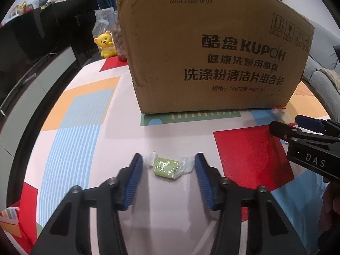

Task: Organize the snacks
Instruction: 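Close the left tool on the green candy while the right tool grasps the cake packet, then carry the green candy in the left tool while the right tool carries the cake packet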

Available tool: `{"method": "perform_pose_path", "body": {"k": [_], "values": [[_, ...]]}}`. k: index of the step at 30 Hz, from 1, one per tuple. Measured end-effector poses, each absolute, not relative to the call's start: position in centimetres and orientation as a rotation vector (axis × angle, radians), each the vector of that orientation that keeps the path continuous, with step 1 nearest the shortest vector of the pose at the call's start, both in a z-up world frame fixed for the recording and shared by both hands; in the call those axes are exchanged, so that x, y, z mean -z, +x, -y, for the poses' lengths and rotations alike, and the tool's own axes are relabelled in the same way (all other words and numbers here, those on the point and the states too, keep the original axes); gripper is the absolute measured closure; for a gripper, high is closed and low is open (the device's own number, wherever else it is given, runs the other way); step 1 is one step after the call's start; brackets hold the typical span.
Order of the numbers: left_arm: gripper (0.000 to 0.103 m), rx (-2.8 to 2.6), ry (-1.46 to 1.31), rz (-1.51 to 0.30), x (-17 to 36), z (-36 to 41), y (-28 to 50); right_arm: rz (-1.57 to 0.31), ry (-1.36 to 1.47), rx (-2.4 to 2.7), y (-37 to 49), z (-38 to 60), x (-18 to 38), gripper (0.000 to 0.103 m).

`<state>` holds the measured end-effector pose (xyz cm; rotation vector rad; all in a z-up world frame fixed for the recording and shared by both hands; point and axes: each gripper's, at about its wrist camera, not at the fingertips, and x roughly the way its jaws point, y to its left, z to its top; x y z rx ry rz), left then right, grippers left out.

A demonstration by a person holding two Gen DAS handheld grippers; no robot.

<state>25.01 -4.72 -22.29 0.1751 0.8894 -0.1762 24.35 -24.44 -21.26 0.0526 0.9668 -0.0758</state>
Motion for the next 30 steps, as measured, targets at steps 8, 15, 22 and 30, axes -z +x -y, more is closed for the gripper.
{"method": "perform_pose_path", "body": {"k": [8,15,22,30], "values": [[0.069,0.19,0.187,-0.881,22.2,5.3,24.3,-0.957,0.046,0.074,24.7,25.2,21.4,0.059],[0.073,0.186,0.191,-0.88,22.0,5.5,24.0,-0.953,0.046,0.063,24.6,24.6,21.2,0.066],[0.074,0.178,0.184,-0.888,21.9,5.2,24.4,-0.944,0.051,0.061,24.0,23.9,20.5,0.067],[0.074,0.165,0.178,-0.88,21.2,4.8,24.7,-0.927,0.049,0.053,23.5,23.8,19.4,0.067]]}}
